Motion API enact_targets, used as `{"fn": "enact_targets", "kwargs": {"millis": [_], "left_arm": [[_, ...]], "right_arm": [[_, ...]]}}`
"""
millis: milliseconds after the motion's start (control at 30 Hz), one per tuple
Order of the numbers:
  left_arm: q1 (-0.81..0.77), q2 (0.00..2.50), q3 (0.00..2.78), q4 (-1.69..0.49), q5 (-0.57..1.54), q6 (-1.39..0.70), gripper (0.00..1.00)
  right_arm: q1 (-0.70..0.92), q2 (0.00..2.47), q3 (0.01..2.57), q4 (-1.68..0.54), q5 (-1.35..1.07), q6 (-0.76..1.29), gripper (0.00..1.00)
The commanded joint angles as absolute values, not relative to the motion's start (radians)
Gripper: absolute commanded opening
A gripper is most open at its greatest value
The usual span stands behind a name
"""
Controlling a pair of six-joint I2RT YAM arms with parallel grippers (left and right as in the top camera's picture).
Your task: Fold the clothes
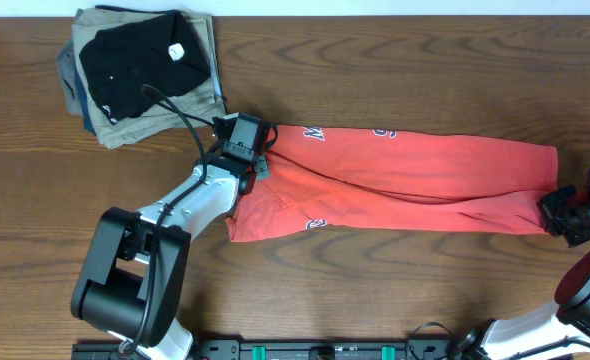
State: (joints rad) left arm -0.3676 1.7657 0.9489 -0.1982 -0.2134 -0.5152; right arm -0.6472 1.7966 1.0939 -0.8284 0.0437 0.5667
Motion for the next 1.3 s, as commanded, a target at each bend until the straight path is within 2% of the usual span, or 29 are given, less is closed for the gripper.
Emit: {"fn": "enact_targets", "kwargs": {"millis": [0, 300, 600, 867, 1167, 1200, 1233, 1267], "left_arm": [[-0.363, 1.772, 0.966, -0.201, -0.233, -0.498, 0.07], [-0.363, 1.772, 0.966, -0.2, -0.233, -0.497, 0.07], [-0.363, 1.777, 0.966, -0.177, -0.233, -0.498, 0.07], [-0.363, 1.805, 0.966, -0.128, -0.233, -0.498, 0.07], [-0.363, 1.809, 0.966, -0.101, -0.234, -0.498, 0.07], [-0.363, 1.809, 0.966, -0.098, -0.237, -0.497, 0.08], [-0.363, 1.809, 0.966, -0.095, -0.247, -0.497, 0.15], [-0.363, 1.808, 0.966, -0.095, -0.263, -0.497, 0.17]], "right_arm": [[-0.652, 1.805, 1.111, -0.831, 0.052, 0.568, 0.01], [-0.652, 1.805, 1.16, -0.813, -0.072, 0.568, 0.01], [-0.647, 1.805, 1.18, -0.591, -0.237, 0.5, 0.01], [-0.613, 1.805, 1.18, -0.479, -0.231, 0.49, 0.01], [-0.563, 1.805, 1.18, -0.49, -0.057, 0.489, 0.01], [-0.562, 1.805, 1.18, -0.493, -0.049, 0.489, 0.01], [-0.562, 1.805, 1.18, -0.496, -0.048, 0.489, 0.02], [-0.562, 1.805, 1.18, -0.502, -0.048, 0.489, 0.06]]}}
